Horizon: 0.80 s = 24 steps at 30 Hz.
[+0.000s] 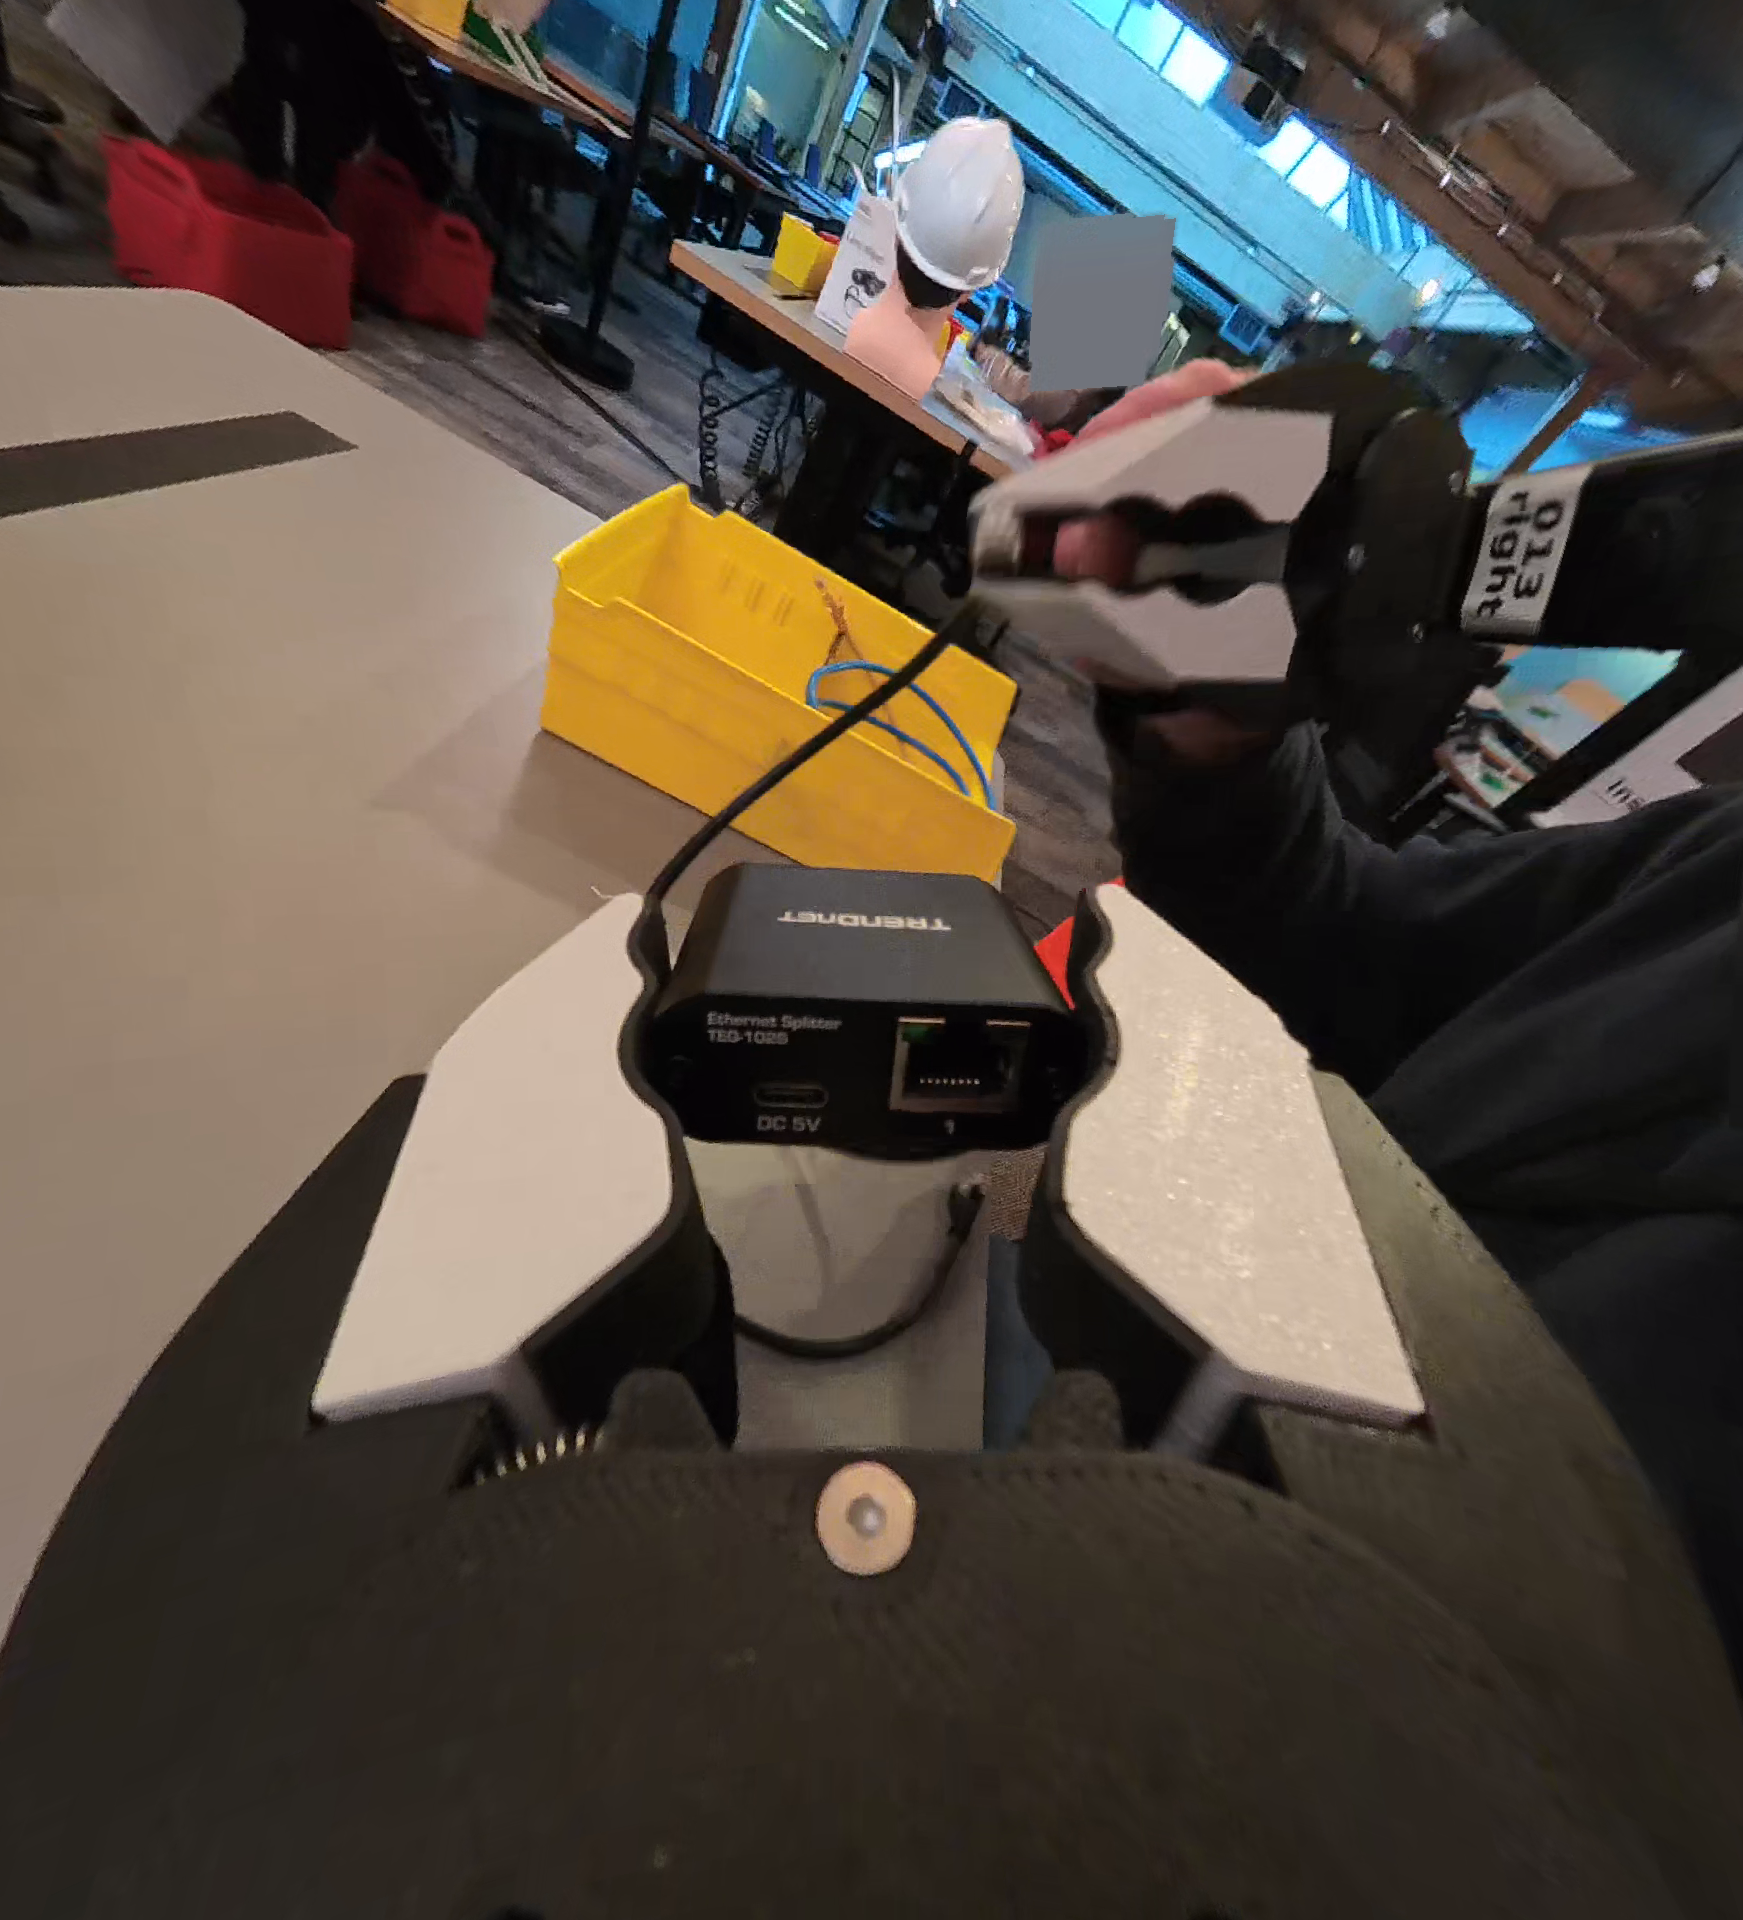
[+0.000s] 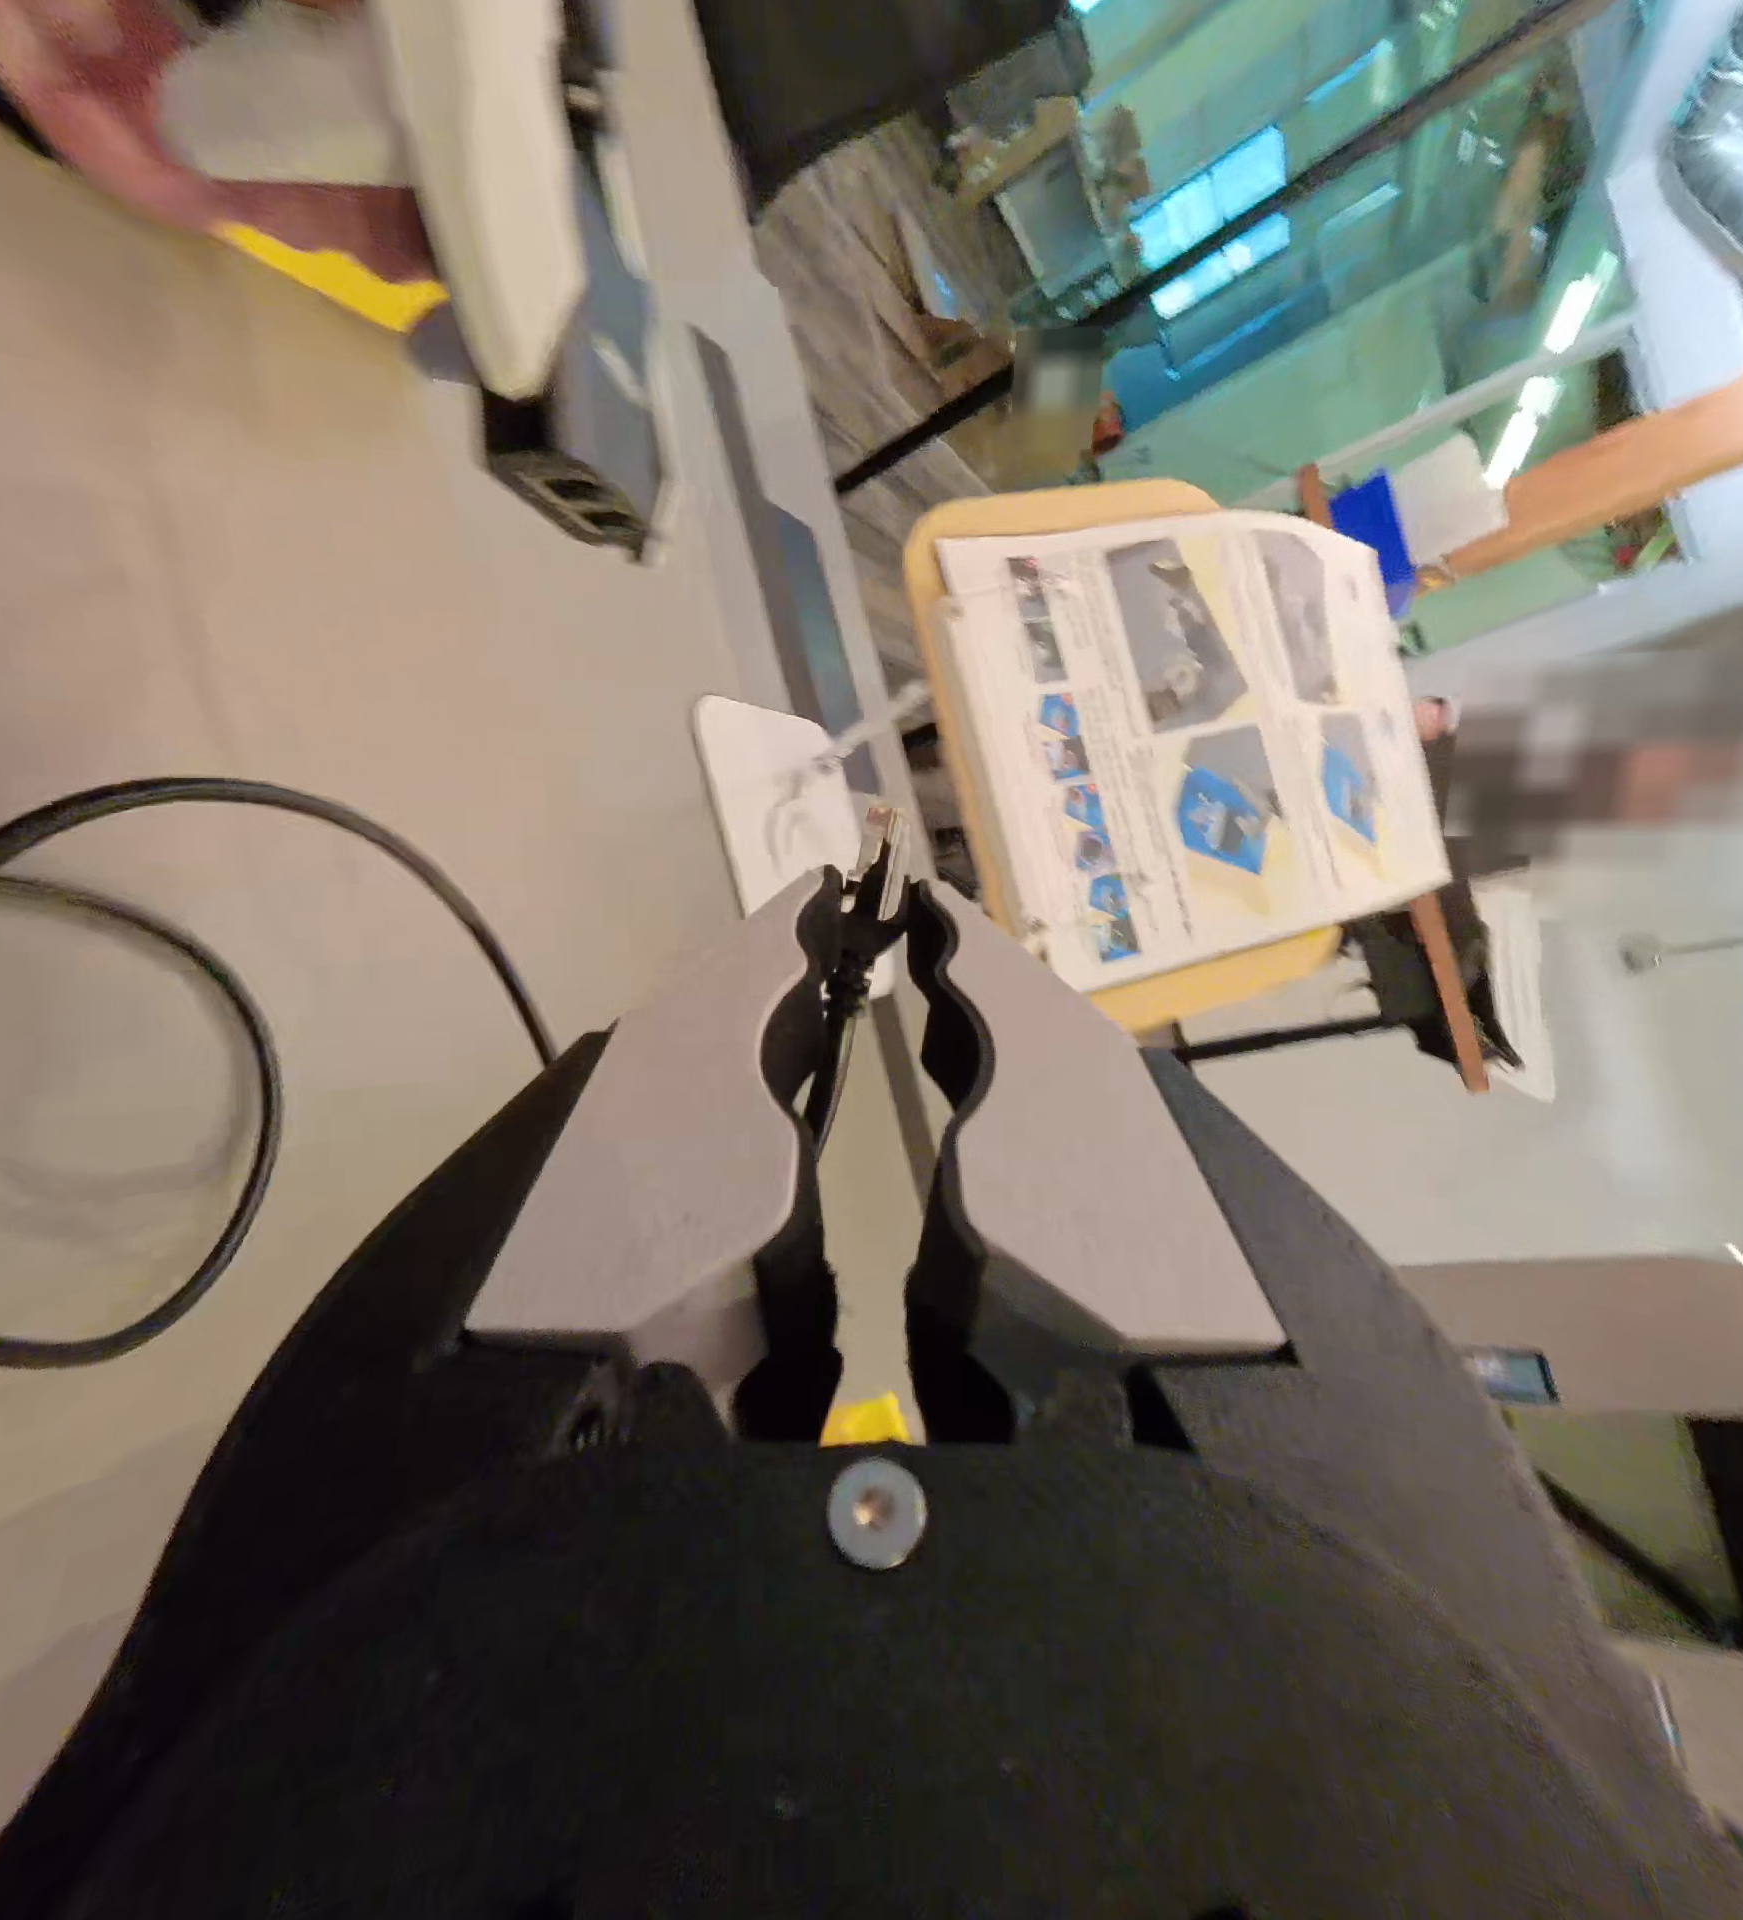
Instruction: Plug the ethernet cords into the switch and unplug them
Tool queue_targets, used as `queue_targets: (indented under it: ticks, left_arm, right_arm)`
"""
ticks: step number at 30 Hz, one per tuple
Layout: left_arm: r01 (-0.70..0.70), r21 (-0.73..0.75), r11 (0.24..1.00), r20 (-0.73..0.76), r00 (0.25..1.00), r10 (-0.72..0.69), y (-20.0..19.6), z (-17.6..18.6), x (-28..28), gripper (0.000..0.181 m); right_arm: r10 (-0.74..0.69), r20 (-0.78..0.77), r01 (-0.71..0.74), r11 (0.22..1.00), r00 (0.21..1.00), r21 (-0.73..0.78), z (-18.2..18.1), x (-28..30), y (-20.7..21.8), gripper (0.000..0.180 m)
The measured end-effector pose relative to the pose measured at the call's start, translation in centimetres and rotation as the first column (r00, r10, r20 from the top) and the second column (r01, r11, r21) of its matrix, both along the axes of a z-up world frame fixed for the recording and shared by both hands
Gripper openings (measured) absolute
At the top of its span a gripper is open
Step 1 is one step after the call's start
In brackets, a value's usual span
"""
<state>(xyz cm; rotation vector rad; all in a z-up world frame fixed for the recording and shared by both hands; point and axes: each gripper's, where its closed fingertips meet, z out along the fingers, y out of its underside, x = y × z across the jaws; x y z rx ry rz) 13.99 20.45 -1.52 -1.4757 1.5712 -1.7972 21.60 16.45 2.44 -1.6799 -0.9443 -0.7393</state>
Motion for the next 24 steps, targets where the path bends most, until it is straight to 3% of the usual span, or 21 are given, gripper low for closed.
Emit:
queue_targets:
  ticks: [2,8,16,20,24]
  left_arm:
    - [0.021,-0.048,0.999,0.020,1.000,-0.020,0.2,0.5,-0.3,0.073]
    - [0.038,0.031,0.999,0.006,0.999,-0.039,-0.6,0.5,-0.4,0.073]
    - [0.029,0.020,0.999,0.002,1.000,-0.029,-0.1,0.4,-0.5,0.074]
    - [0.036,0.032,0.999,-0.011,0.999,-0.036,-0.3,-0.1,-0.5,0.074]
    - [0.043,0.027,0.999,-0.022,0.999,-0.042,-0.5,-0.5,-0.4,0.073]
  right_arm:
    - [-0.071,-0.009,0.072,0.996,0.997,0.048,2.5,2.6,-0.6,0.011]
    - [-0.200,-0.028,0.202,0.967,0.979,0.157,10.0,8.1,-2.9,0.011]
    - [-0.422,0.020,0.394,0.862,0.906,0.318,21.2,15.7,-8.8,0.011]
    - [-0.516,0.017,0.484,0.815,0.857,0.320,22.7,19.7,-12.1,0.011]
    - [-0.560,-0.001,0.533,0.789,0.829,0.306,21.6,21.6,-14.9,0.011]
